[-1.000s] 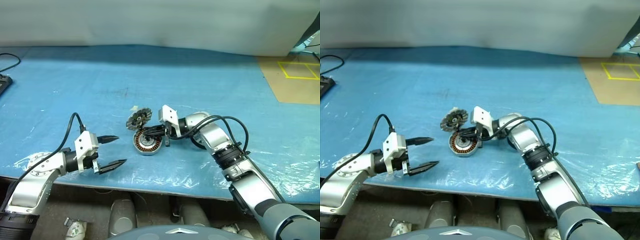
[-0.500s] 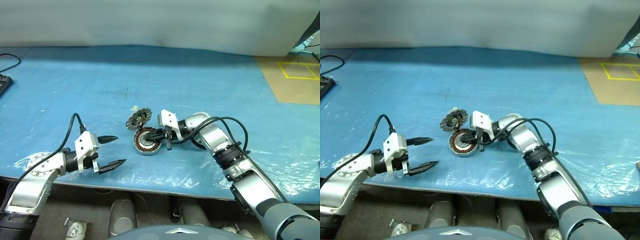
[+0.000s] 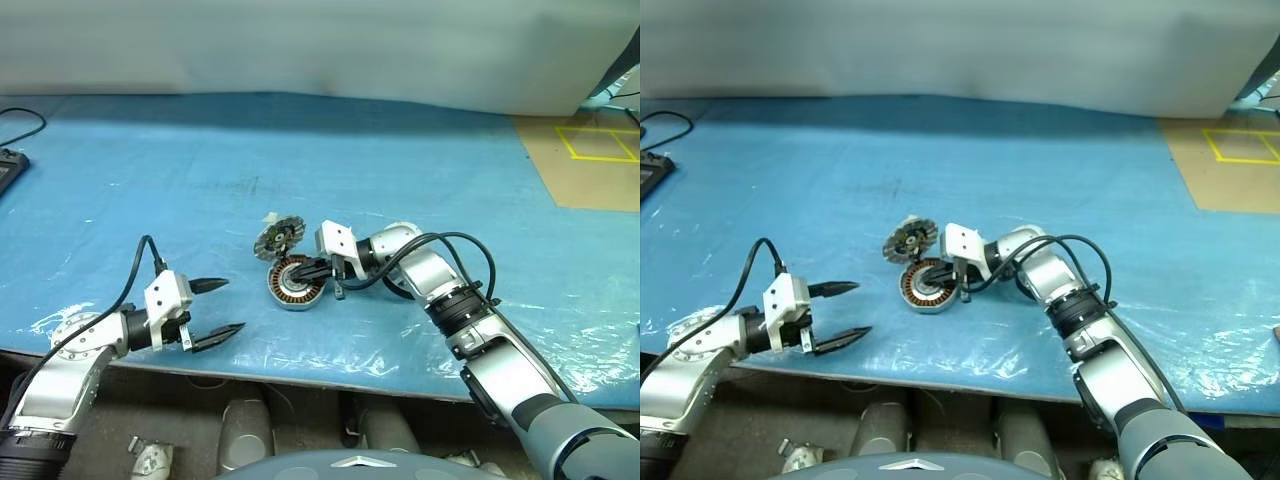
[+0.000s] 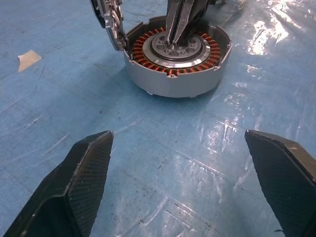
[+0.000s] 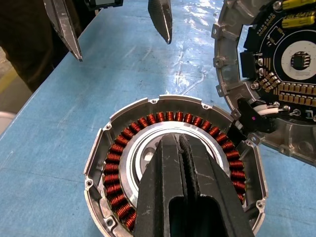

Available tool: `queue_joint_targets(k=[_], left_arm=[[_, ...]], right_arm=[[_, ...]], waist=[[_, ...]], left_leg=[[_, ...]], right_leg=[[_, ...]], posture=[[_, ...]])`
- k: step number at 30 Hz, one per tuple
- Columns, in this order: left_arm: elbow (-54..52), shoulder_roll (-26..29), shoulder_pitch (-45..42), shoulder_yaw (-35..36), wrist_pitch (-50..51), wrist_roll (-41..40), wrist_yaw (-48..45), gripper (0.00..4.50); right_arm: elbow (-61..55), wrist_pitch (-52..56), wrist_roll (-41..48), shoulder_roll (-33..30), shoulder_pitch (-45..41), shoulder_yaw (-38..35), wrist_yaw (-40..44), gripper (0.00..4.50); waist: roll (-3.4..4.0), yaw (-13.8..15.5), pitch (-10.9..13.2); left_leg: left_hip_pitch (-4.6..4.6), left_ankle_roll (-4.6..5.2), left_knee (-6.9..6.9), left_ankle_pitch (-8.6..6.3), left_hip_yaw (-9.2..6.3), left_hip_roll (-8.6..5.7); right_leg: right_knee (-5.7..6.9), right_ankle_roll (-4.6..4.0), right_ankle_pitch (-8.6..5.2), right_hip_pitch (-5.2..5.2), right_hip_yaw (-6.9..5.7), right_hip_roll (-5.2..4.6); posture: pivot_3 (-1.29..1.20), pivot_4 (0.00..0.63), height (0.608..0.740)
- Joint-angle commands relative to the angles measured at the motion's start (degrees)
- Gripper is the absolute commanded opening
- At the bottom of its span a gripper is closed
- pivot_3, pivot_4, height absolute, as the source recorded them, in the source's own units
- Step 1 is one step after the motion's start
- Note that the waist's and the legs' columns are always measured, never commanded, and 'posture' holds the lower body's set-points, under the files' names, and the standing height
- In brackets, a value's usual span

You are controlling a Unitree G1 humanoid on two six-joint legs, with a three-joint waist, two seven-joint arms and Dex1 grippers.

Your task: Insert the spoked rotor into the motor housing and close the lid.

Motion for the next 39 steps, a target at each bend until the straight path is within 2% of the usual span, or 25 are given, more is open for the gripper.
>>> queue_joint_targets(k=[1, 7, 15, 26, 39], left_arm=[[0.6, -0.3, 0.4, 0.0, -2.1, 0.2, -0.7, 4.5], [2.2, -0.5, 0.2, -0.2, -3.7, 0.6, -1.1, 4.5], [2.4, -0.8, 0.7, -0.2, -4.3, 0.8, -1.1, 4.5], [0.9, -0.7, 1.1, -0.2, -3.4, 0.7, -0.2, 4.5], [-0.7, -0.4, 0.4, -0.2, -1.3, 0.4, 0.5, 4.5]], right_arm=[[-1.7, 1.5, 1.3, -0.7, 0.1, -0.9, 1.2, 0.04], [-5.3, 4.4, 4.3, -0.1, -0.7, -2.3, 2.0, 0.04], [-4.5, 3.9, 3.5, 0.8, -1.2, -1.9, 1.5, 0.04], [6.1, -1.4, -3.0, 1.7, -1.4, 1.5, -1.2, 0.04], [5.7, -6.3, -7.8, -2.0, -0.3, 4.8, -0.8, 0.04]], waist=[[0.0, 0.0, 0.0], [0.0, 0.0, 0.0], [0.0, -0.1, 0.0], [0.0, -0.2, 0.0], [0.02, 0.1, -0.1]], left_leg=[[0.0, 0.0, 0.0, 0.0, 0.0, 0.0], [-0.07, 0.01, -0.01, 0.0, 0.0, 0.03], [-0.08, 0.01, -0.01, 0.0, 0.0, 0.03], [-0.04, 0.01, -0.02, -0.01, 0.01, 0.04], [0.3, 0.03, -0.03, -0.02, 0.01, -0.02]], right_leg=[[0.0, 0.0, 0.0, 0.0, 0.0, 0.0], [-0.01, 0.0, 0.0, -0.08, -0.01, 0.01], [-0.01, 0.0, 0.0, -0.1, 0.0, 0.01], [-0.01, -0.01, -0.01, -0.08, 0.0, 0.01], [-0.06, 0.01, -0.02, 0.3, 0.0, -0.05]], posture=[[0.0, 0.15, 0.74], [0.0, 0.15, 0.74], [0.0, 0.15, 0.74], [0.0, 0.15, 0.74], [0.0, 0.15, 0.74]])
